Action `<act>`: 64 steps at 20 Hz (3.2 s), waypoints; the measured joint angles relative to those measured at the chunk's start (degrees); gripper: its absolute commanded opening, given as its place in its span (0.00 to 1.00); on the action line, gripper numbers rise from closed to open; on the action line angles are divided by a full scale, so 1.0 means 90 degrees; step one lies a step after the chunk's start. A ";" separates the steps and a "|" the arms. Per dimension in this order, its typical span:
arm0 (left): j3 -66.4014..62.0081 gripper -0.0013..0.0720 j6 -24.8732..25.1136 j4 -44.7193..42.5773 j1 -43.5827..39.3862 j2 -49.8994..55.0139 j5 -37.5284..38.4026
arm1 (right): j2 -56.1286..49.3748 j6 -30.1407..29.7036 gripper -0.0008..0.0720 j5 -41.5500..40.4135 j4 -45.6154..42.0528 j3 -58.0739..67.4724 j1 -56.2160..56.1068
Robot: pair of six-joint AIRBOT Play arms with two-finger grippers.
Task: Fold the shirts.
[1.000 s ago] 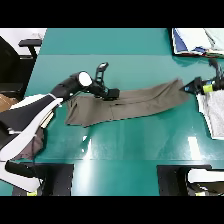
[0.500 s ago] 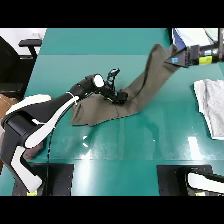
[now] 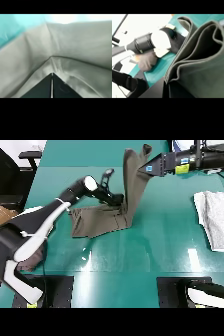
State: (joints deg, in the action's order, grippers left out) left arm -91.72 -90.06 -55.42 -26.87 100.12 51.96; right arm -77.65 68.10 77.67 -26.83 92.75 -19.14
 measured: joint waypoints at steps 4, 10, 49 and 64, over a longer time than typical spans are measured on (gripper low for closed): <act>-0.0044 0.04 -0.0002 -0.0746 0.1098 -0.1338 0.0442 | -0.0362 -0.0151 0.03 -0.0437 0.0034 0.0010 -0.0988; -0.0056 0.04 0.0000 -0.1613 0.2586 -0.3179 0.0760 | -0.1727 -0.0629 0.64 -0.1596 -0.0017 0.0272 -0.2858; -0.0039 0.04 0.0226 -0.1479 0.0964 -0.3449 0.0867 | -0.2441 0.0869 0.03 -0.1185 -0.1630 0.0092 0.1010; -0.0039 0.04 0.0163 -0.1411 0.0255 -0.3449 0.0294 | -0.1195 0.0940 0.03 -0.1732 -0.2244 0.0257 0.5729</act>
State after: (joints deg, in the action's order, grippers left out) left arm -92.07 -88.60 -68.12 -24.58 69.08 54.61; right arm -88.40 76.55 62.08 -47.03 95.07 32.42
